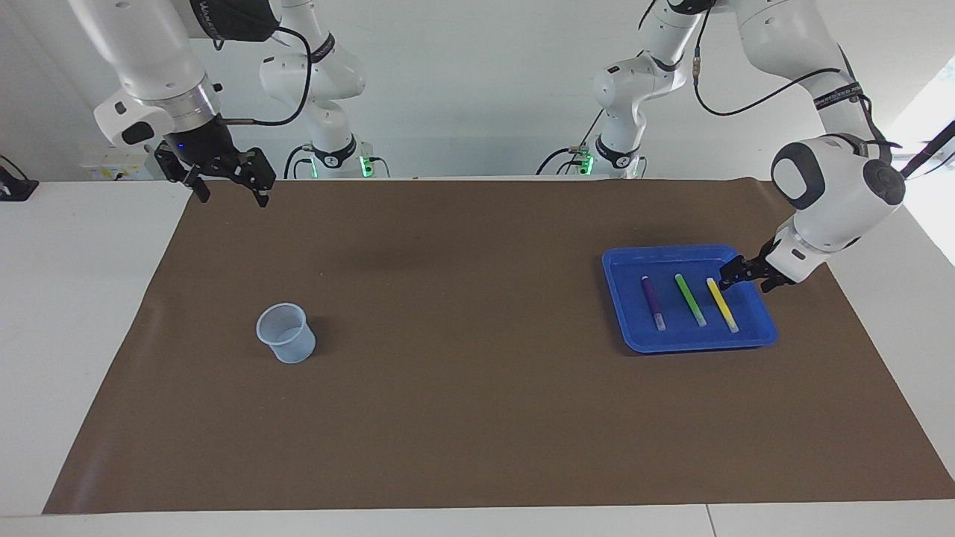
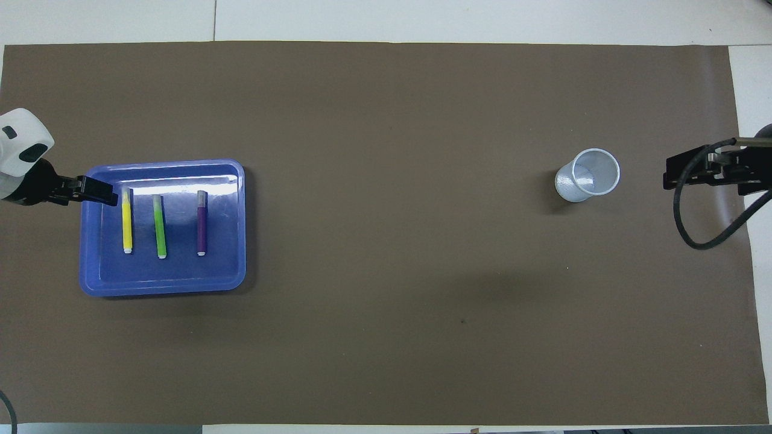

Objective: Transfer and insert pens with both arms
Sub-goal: 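Lower the left gripper and grasp the yellow pen, then lift the yellow pen with the left gripper while the right gripper approaches, then grasp the yellow pen tip with the right gripper from the left gripper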

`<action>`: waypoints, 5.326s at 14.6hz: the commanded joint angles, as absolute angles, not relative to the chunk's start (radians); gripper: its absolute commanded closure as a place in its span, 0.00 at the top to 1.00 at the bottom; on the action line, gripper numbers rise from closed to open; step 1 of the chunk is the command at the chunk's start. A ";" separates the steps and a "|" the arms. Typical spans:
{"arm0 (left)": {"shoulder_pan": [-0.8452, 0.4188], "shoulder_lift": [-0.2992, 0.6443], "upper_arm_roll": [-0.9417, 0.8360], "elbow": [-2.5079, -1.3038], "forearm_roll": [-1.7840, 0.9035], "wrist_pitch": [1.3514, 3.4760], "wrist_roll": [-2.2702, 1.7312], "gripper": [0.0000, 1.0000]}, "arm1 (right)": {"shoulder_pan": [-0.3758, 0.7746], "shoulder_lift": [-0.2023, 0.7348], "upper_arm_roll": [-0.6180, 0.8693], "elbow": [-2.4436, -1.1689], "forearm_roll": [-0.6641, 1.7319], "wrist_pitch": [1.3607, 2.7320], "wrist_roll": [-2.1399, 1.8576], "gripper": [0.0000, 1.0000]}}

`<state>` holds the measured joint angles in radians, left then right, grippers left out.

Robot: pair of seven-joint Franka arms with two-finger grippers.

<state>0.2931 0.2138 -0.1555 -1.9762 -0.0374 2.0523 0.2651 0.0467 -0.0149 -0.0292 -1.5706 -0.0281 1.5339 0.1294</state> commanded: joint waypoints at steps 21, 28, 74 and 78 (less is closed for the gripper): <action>0.285 0.290 -0.152 -2.005 0.061 2.175 0.199 0.60 | 0.037 -0.015 -0.026 -1.571 -0.020 1.523 0.115 1.00; 0.282 0.293 -0.153 -2.017 0.063 2.217 0.175 0.41 | 0.037 -0.015 -0.026 -1.571 -0.020 1.523 0.115 1.00; -0.291 -0.038 -0.365 -2.014 -1.199 2.327 -1.548 0.00 | 0.239 -0.043 0.046 -1.681 0.405 1.833 0.373 0.99; -0.295 -0.032 -0.365 -2.016 -1.259 2.358 -1.546 0.00 | 0.282 -0.080 0.051 -1.759 0.430 1.902 0.371 0.99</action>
<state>-0.2720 -0.0246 -0.3788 -1.9961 -1.2192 2.3175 -1.5386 0.2639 -0.0269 0.0492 -1.6844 0.4084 1.8577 0.3668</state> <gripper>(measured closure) 0.837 0.013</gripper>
